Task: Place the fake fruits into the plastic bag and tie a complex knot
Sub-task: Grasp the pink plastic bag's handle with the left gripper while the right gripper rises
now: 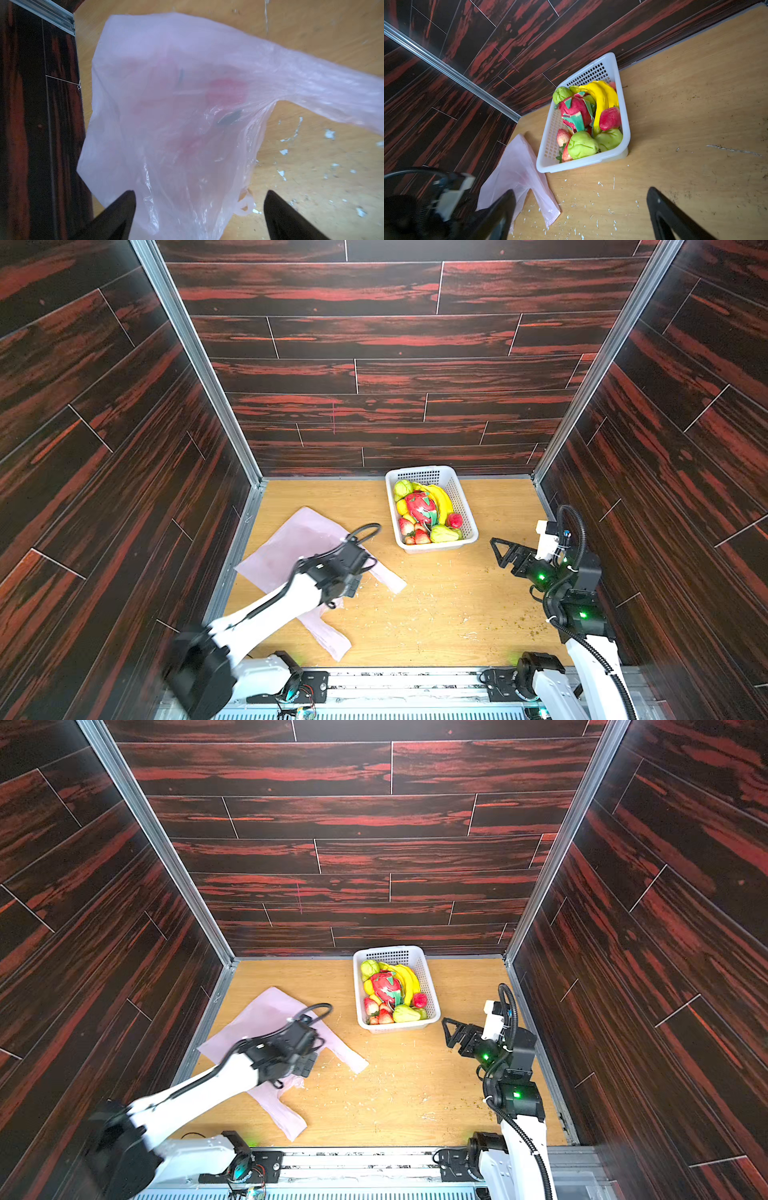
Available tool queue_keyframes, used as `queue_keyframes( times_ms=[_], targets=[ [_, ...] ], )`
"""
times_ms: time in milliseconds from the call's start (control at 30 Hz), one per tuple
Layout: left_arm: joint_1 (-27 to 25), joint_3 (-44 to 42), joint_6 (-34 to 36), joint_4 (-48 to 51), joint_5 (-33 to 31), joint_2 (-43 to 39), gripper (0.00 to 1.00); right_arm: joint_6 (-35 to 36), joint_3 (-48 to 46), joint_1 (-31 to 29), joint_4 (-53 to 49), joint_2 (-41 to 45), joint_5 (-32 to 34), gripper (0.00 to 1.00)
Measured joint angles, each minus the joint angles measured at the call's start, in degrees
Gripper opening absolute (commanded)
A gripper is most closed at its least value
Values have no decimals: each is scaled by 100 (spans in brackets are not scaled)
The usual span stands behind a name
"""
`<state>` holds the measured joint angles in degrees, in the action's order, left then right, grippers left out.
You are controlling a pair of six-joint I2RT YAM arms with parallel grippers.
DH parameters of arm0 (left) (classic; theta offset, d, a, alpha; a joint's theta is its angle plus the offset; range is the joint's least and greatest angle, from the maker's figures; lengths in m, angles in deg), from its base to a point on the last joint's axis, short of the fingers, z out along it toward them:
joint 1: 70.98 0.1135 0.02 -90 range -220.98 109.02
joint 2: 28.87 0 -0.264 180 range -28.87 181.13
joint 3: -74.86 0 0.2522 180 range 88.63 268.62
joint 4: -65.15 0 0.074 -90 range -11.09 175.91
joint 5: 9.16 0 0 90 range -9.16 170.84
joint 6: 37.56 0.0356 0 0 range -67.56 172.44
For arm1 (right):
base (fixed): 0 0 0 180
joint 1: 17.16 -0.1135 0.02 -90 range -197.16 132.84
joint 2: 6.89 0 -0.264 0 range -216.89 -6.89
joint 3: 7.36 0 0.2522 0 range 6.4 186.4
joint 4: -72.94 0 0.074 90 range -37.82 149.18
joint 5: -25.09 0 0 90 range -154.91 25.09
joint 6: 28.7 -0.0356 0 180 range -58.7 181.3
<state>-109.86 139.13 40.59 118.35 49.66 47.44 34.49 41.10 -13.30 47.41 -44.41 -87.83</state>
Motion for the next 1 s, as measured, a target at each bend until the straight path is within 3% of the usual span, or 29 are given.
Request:
queue_keyframes(
  times_ms=[267,700,767,1000],
  targets=[
    [-50,238,138,144,-236,1174,99,142,129,0,-214,13,35,99],
    [-74,474,505,291,-728,2044,98,249,136,0,-332,-127,127,99],
    [-74,479,540,315,-857,2192,92,256,136,0,-334,-140,133,99],
    [-74,544,581,420,-1156,2590,49,267,136,0,-343,-181,153,99]
  ],
)
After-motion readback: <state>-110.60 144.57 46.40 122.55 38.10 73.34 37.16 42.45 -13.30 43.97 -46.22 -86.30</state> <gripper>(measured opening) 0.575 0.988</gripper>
